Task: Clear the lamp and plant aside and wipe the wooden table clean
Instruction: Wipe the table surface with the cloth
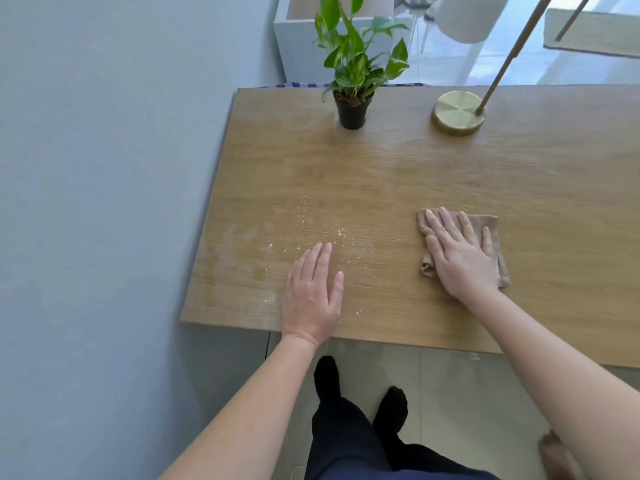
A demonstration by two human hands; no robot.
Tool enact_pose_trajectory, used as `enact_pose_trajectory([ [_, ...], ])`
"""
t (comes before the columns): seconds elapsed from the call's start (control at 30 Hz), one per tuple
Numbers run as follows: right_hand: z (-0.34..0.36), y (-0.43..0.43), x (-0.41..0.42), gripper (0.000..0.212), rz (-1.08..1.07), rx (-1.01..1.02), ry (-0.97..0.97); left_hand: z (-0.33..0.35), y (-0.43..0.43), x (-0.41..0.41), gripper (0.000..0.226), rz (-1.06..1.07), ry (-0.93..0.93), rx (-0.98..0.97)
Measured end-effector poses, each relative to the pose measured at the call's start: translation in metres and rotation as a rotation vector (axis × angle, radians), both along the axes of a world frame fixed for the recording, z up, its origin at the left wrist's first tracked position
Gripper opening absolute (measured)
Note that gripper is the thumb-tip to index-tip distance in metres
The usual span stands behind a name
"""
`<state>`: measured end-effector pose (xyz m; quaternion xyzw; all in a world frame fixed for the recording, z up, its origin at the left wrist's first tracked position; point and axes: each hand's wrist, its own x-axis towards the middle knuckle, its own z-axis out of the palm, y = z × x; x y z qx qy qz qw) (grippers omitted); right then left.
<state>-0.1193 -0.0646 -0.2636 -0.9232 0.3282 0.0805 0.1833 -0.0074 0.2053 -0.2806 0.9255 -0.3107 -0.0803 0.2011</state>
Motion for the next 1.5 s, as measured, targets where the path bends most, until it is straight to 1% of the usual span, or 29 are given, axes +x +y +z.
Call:
enact_pose_trajectory([
  [0.07, -0.001, 0.014, 0.037, 0.056, -0.115, 0.002, 0.008, 0.004, 0.024, 0.022, 0.061, 0.048, 0.003, -0.029],
  [0.1, -0.002, 0.026, 0.049, 0.056, -0.111, -0.005, 0.007, 0.005, 0.038, 0.035, 0.061, 0.076, -0.003, -0.022],
  [0.17, -0.004, 0.052, 0.054, 0.055, 0.01, -0.013, -0.02, 0.003, 0.069, 0.059, 0.063, 0.13, -0.02, 0.012],
  [0.27, -0.007, 0.073, 0.018, 0.053, 0.253, 0.001, -0.009, -0.006, 0.117, 0.091, 0.064, 0.203, -0.051, 0.047],
  [0.3, -0.009, 0.071, 0.004, 0.053, 0.295, 0.001, -0.003, -0.009, 0.131, 0.099, 0.063, 0.205, -0.07, 0.054],
  [0.37, -0.006, 0.055, -0.013, 0.053, 0.309, 0.013, 0.008, -0.014, 0.151, 0.114, 0.063, 0.181, -0.092, 0.066],
  [0.43, -0.004, 0.041, -0.002, 0.052, 0.226, -0.001, 0.002, -0.019, 0.161, 0.127, 0.062, 0.143, -0.1, 0.062],
  [0.57, -0.004, 0.044, 0.075, 0.054, -0.09, 0.026, -0.034, -0.023, 0.16, 0.131, 0.062, 0.139, -0.103, 0.031],
  [0.6, -0.005, 0.052, 0.092, 0.054, -0.125, 0.027, -0.035, -0.023, 0.16, 0.131, 0.062, 0.136, -0.103, 0.024],
  [0.63, -0.006, 0.063, 0.104, 0.054, -0.115, 0.027, -0.034, -0.022, 0.16, 0.131, 0.063, 0.128, -0.105, 0.019],
  [0.67, -0.007, 0.075, 0.11, 0.054, -0.068, 0.028, -0.038, -0.022, 0.16, 0.132, 0.063, 0.121, -0.103, 0.019],
  [0.73, -0.008, 0.098, 0.101, 0.053, 0.102, 0.03, -0.036, -0.022, 0.16, 0.134, 0.063, 0.108, -0.086, 0.018],
  [0.8, -0.005, 0.107, 0.067, 0.051, 0.285, 0.044, -0.02, -0.021, 0.158, 0.136, 0.064, 0.112, -0.064, -0.002],
  [0.87, 0.0, 0.091, 0.032, 0.051, 0.382, 0.052, 0.01, -0.019, 0.155, 0.137, 0.064, 0.119, -0.061, -0.021],
  [0.9, 0.004, 0.078, 0.019, 0.051, 0.379, 0.058, 0.032, -0.019, 0.154, 0.138, 0.065, 0.121, -0.069, -0.024],
  [0.97, 0.007, 0.052, 0.015, 0.049, 0.291, 0.068, 0.05, -0.021, 0.153, 0.138, 0.065, 0.119, -0.08, -0.019],
  [1.07, 0.007, 0.044, 0.06, 0.048, 0.06, 0.085, 0.018, -0.021, 0.152, 0.137, 0.066, 0.118, -0.099, -0.02],
  [1.13, 0.004, 0.059, 0.098, 0.051, -0.028, 0.085, 0.001, -0.022, 0.152, 0.139, 0.065, 0.116, -0.104, -0.022],
  [1.17, 0.001, 0.071, 0.111, 0.052, -0.016, 0.089, -0.006, -0.023, 0.152, 0.138, 0.065, 0.121, -0.107, -0.021],
  [1.23, -0.003, 0.101, 0.116, 0.052, 0.086, 0.092, -0.02, -0.025, 0.154, 0.137, 0.065, 0.126, -0.113, -0.024],
  [1.37, -0.002, 0.149, 0.049, 0.05, 0.384, 0.094, -0.01, -0.024, 0.155, 0.137, 0.064, 0.117, -0.126, -0.029],
  [1.43, 0.003, 0.133, 0.008, 0.05, 0.464, 0.065, 0.024, -0.025, 0.155, 0.137, 0.064, 0.119, -0.133, -0.028],
  [1.5, 0.007, 0.099, -0.016, 0.049, 0.412, 0.054, 0.056, -0.026, 0.155, 0.138, 0.064, 0.116, -0.135, -0.029],
])
